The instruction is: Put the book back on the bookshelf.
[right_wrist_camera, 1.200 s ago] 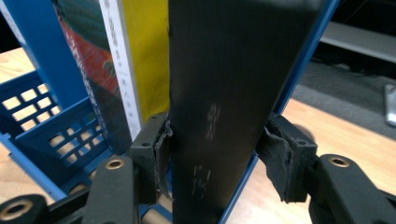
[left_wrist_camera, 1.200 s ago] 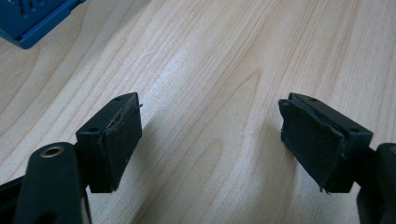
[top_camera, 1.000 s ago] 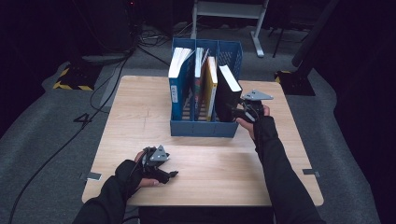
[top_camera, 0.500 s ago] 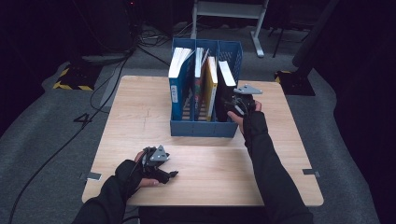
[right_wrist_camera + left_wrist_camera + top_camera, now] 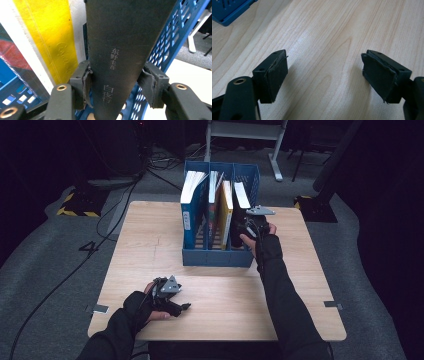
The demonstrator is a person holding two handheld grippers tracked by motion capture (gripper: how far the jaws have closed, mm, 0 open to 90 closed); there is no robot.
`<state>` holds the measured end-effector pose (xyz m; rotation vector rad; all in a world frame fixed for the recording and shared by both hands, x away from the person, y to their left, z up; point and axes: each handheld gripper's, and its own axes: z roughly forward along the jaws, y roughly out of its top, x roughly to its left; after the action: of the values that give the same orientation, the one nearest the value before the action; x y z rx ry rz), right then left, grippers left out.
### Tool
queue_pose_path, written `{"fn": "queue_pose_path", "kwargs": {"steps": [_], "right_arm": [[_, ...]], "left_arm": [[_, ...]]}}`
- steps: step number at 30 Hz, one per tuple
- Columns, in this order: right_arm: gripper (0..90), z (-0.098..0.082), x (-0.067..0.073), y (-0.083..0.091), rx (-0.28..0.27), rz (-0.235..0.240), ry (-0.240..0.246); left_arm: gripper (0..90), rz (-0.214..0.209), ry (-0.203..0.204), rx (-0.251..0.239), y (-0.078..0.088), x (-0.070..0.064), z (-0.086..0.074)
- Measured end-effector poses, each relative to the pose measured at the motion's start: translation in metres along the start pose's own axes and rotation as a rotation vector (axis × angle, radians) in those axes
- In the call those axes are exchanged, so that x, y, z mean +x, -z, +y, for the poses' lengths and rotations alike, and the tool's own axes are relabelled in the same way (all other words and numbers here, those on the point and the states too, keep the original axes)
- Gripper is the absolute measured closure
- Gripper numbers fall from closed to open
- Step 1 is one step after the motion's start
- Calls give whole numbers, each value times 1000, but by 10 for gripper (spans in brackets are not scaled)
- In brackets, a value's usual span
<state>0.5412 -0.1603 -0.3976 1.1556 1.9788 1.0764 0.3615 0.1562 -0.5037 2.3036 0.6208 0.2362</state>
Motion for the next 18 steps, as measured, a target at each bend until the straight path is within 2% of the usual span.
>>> {"fn": "queue_pose_path", "kwargs": {"steps": [5, 8, 14, 18], "right_arm": [[444, 0, 2, 4, 19, -3, 22], [422, 2, 2, 11, 27, 12, 49], [394, 4, 2, 29, 16, 8, 90], [361, 5, 1, 40, 31, 13, 117]], "left_arm": [[206, 0, -1, 0, 0, 0, 0], [207, 0, 0, 0, 0, 0, 0], [207, 1, 0, 0, 0, 0, 0], [207, 1, 0, 0, 0, 0, 0]]}}
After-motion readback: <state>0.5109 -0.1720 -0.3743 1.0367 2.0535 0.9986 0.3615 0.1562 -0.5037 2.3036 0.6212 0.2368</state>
